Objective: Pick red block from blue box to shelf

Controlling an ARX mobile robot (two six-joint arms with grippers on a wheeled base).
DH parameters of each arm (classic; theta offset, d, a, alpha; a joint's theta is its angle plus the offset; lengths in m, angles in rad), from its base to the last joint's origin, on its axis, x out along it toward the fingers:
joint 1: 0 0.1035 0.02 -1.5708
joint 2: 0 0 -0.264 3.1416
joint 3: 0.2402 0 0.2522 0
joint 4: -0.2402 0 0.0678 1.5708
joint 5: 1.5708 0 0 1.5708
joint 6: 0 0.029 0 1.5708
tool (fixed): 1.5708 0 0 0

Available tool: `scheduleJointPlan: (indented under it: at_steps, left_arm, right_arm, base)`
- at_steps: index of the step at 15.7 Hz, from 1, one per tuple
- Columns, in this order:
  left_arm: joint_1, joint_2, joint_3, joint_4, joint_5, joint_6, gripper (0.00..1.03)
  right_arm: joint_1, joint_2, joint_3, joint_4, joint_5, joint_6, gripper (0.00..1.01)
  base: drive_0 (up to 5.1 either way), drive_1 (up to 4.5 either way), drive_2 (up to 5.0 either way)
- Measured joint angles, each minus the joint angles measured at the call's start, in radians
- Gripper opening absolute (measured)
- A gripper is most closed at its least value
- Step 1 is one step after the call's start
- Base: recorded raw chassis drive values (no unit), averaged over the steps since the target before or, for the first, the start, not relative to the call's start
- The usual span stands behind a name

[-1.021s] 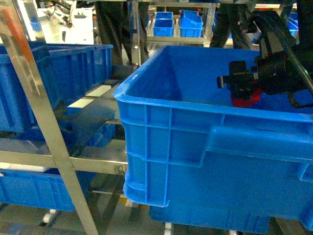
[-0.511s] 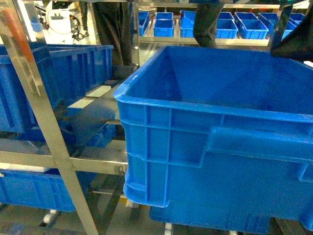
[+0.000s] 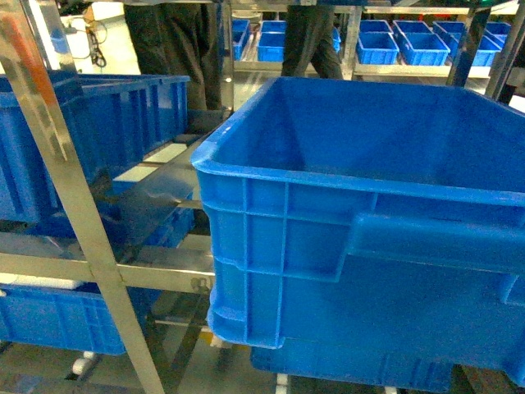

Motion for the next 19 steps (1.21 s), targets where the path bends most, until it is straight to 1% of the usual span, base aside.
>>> scheduleJointPlan:
  at_steps: [1, 2, 3, 4, 5, 6, 7, 8, 9, 10, 11, 12, 13, 14, 15, 16, 17, 18, 19]
  left_arm:
    - [0.0, 0.0, 0.0, 0.0, 0.0, 0.0, 0.98]
    - [0.0, 0.0, 0.0, 0.0, 0.0, 0.0, 0.98]
    - [0.0, 0.0, 0.0, 0.0, 0.0, 0.0, 0.98]
    - [0.0, 0.0, 0.0, 0.0, 0.0, 0.0, 0.98]
    - [0.0, 0.0, 0.0, 0.0, 0.0, 0.0, 0.98]
    - [0.0, 0.0, 0.0, 0.0, 0.0, 0.0, 0.98]
    - [0.0, 0.0, 0.0, 0.0, 0.0, 0.0, 0.98]
    - [0.0, 0.0, 0.0, 0.0, 0.0, 0.0, 0.98]
    - [0.0, 0.0, 0.0, 0.0, 0.0, 0.0, 0.98]
    - [0.0, 0.0, 0.0, 0.0, 0.001, 0.0, 0.98]
    - [0.0, 0.0, 0.0, 0.001, 0.0, 0.0, 0.98]
    - [0.0, 0.0, 0.0, -0.002, 0.004, 0.0, 0.98]
    - [0.0, 0.0, 0.0, -0.002, -0.003, 0.0, 0.98]
    - [0.001, 0.0, 0.0, 0.002, -0.004, -0.001, 0.98]
    - [0.002, 0.0, 0.0, 0.0, 0.0, 0.0, 0.98]
    - [0.002, 0.0, 0.0, -0.002, 0.01, 0.0, 0.98]
    - [0.002, 0.0, 0.0, 0.0, -0.003, 0.0, 0.98]
    - [0.002, 0.0, 0.0, -0.001, -0.001, 0.0, 0.98]
    - [0.002, 0.0, 0.0, 0.0, 0.0, 0.0, 0.98]
  right_arm:
    - [-0.015, -0.105, -0.079, 0.126, 0.016, -0.119, 0.98]
    - [-0.049, -0.166, -0.107, 0.162, 0.013, -0.212, 0.98]
    - [-0.113, -0.23, -0.11, 0.146, 0.003, -0.26, 0.98]
    - [-0.218, -0.307, -0.101, 0.058, -0.067, -0.264, 0.98]
    - [-0.346, -0.348, -0.08, 0.013, -0.163, -0.242, 0.98]
    - [-0.505, -0.323, -0.056, 0.075, -0.294, -0.203, 0.98]
    - [-0.65, -0.252, -0.028, 0.156, -0.404, -0.171, 0.98]
    - [-0.806, -0.143, 0.002, 0.227, -0.497, -0.138, 0.98]
    - [-0.895, -0.083, 0.01, 0.201, -0.518, -0.119, 0.98]
    - [-0.949, -0.108, 0.023, -0.001, -0.645, -0.06, 0.88]
    - [-0.896, -0.206, -0.005, -0.13, -0.727, -0.005, 0.75]
    - [-0.816, -0.276, -0.047, -0.183, -0.726, 0.013, 0.62]
    - [-0.76, -0.316, -0.109, -0.222, -0.646, 0.03, 0.49]
    - [-0.736, -0.322, -0.161, -0.242, -0.556, 0.039, 0.37]
    - [-0.6, -0.433, -0.22, -0.27, -0.443, 0.053, 0.24]
    - [-0.479, -0.558, -0.239, -0.249, -0.436, 0.049, 0.11]
    - [-0.428, -0.577, -0.232, -0.251, -0.333, 0.048, 0.02]
    - [-0.364, -0.602, -0.278, -0.275, -0.265, 0.05, 0.02]
    - [-0.297, -0.621, -0.319, -0.29, -0.207, 0.05, 0.02]
  base:
    - [0.0, 0.0, 0.0]
    - [0.0, 0.0, 0.0]
    - [0.0, 0.0, 0.0]
    - [0.0, 0.0, 0.0]
    - [0.0, 0.0, 0.0]
    - [0.0, 0.0, 0.0]
    - [0.0, 0.0, 0.0]
    - [0.0, 0.0, 0.0]
    - [0.0, 0.0, 0.0]
    - [0.0, 0.0, 0.0]
    - [0.0, 0.0, 0.0]
    - [0.0, 0.0, 0.0]
    - [0.0, 0.0, 0.0]
    - [0.0, 0.0, 0.0]
    - [0.0, 0.0, 0.0]
    - [0.0, 0.0, 0.0]
    - [0.0, 0.0, 0.0]
    - [0.0, 0.0, 0.0]
    - [0.0, 0.0, 0.0]
